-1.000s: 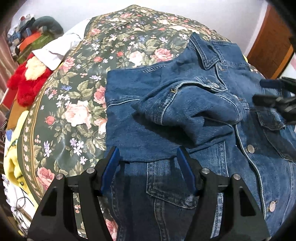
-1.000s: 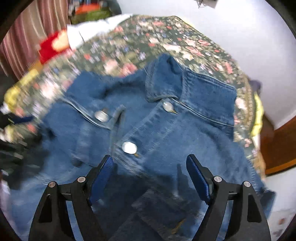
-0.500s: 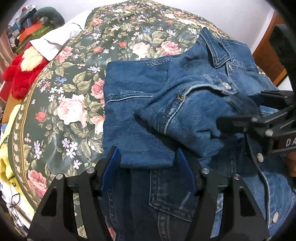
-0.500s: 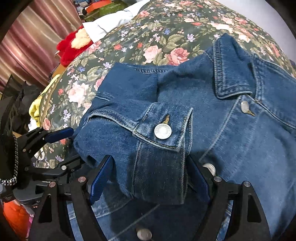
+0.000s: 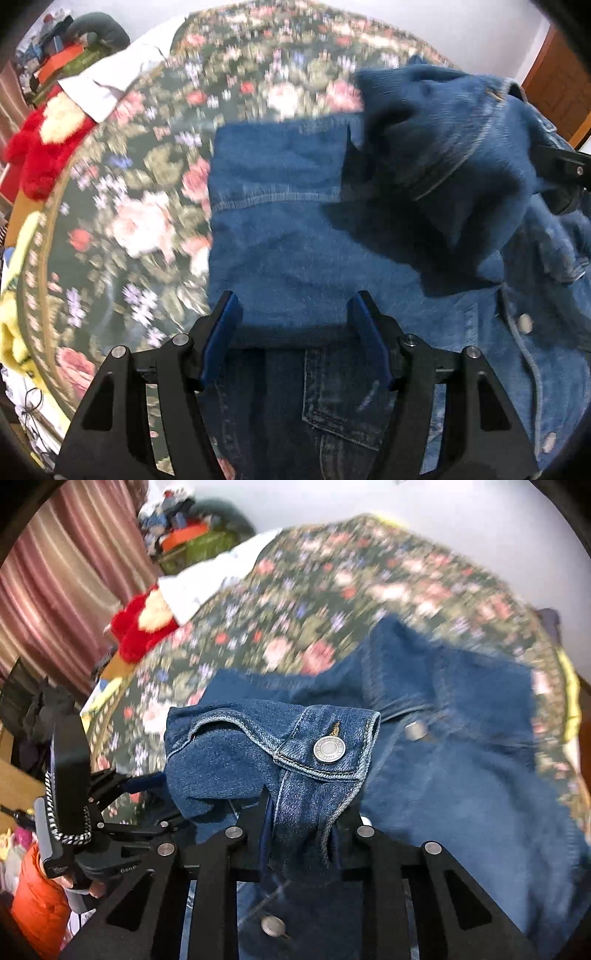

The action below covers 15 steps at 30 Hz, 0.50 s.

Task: Fold large clothes
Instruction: 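Fold the held cuff across the jacket body with the right gripper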

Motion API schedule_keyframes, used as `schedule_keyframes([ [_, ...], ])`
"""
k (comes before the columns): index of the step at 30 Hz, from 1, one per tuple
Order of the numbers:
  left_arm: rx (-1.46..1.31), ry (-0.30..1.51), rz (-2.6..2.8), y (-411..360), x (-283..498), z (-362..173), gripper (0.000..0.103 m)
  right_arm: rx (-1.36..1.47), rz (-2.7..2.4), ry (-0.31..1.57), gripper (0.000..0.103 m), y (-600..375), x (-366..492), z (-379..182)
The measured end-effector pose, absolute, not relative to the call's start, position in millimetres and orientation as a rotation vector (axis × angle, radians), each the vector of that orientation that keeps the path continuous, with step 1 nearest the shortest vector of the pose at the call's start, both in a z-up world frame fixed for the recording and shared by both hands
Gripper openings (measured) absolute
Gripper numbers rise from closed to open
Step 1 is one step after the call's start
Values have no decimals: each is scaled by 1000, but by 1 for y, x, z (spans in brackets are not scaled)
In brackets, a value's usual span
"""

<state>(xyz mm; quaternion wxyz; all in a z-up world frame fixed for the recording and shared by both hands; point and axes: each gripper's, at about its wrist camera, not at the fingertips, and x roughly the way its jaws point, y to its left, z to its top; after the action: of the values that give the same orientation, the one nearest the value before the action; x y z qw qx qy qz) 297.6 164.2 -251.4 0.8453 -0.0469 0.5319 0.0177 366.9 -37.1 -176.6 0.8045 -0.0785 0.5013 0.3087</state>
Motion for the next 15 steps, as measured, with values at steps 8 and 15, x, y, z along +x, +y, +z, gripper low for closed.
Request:
schedule_keyframes([
  [8, -96, 1043, 0, 148, 307, -211, 64, -194, 509, 957, 22, -107, 364, -136],
  [15, -48, 1128, -46, 108, 330, -241, 64, -169, 421, 1032, 22, -160, 358, -150],
])
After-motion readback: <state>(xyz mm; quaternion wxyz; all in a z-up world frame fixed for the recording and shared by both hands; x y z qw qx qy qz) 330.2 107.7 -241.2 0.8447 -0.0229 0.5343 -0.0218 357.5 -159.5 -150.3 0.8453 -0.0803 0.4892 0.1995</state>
